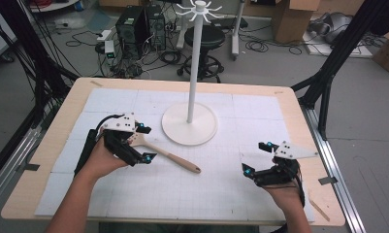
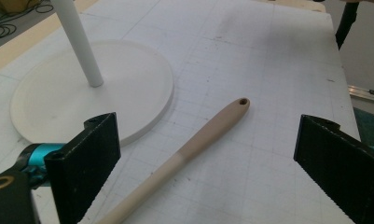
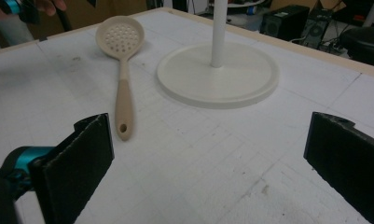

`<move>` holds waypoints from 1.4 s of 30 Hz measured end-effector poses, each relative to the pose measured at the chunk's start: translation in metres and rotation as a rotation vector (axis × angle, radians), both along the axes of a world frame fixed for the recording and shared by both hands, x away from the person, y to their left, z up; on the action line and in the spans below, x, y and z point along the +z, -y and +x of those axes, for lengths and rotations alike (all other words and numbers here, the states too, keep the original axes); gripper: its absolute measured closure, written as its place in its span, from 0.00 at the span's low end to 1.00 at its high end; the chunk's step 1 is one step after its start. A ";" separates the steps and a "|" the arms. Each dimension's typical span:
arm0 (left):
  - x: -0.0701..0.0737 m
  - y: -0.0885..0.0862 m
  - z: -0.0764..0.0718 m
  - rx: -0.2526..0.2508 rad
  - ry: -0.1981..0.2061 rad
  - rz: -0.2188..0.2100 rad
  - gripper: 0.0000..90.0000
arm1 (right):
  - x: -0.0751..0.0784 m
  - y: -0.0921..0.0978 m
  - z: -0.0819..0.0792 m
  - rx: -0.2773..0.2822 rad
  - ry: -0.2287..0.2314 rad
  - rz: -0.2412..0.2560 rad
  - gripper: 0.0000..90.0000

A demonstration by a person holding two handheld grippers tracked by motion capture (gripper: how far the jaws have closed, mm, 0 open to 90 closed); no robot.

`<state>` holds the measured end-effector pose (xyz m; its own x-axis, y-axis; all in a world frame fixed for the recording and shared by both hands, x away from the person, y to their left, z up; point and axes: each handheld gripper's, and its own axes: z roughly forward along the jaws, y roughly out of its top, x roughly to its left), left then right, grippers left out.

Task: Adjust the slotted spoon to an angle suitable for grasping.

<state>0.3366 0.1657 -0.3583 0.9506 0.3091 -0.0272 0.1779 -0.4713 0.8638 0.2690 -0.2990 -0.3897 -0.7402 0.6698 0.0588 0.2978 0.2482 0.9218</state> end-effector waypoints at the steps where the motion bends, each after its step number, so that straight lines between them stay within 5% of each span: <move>1: 0.001 0.001 0.001 0.006 0.001 0.006 0.08 | 0.000 0.000 0.000 0.000 0.000 0.000 0.00; 6: 0.006 0.014 0.010 -0.035 -0.007 0.043 0.15 | 0.001 -0.002 0.000 0.007 0.003 -0.002 0.00; 11: 0.003 0.029 0.018 -0.059 -0.032 0.134 0.23 | 0.002 0.001 -0.001 -0.004 0.007 0.009 0.00; 23: 0.009 0.046 0.034 -0.084 -0.056 0.220 0.35 | 0.004 0.000 -0.002 0.005 0.012 0.010 0.00; 36: -0.004 0.062 0.040 -0.129 -0.095 0.328 0.40 | 0.003 -0.002 -0.001 0.009 0.011 0.001 0.00; 42: -0.006 0.073 0.041 -0.161 -0.076 0.395 0.40 | 0.004 0.000 -0.002 0.007 0.016 0.006 0.00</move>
<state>0.3776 0.0924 -0.3648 0.9874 0.1581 -0.0088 0.1318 -0.7898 0.5991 0.2671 -0.2985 -0.3856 -0.7458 0.6642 0.0509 0.2810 0.2444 0.9281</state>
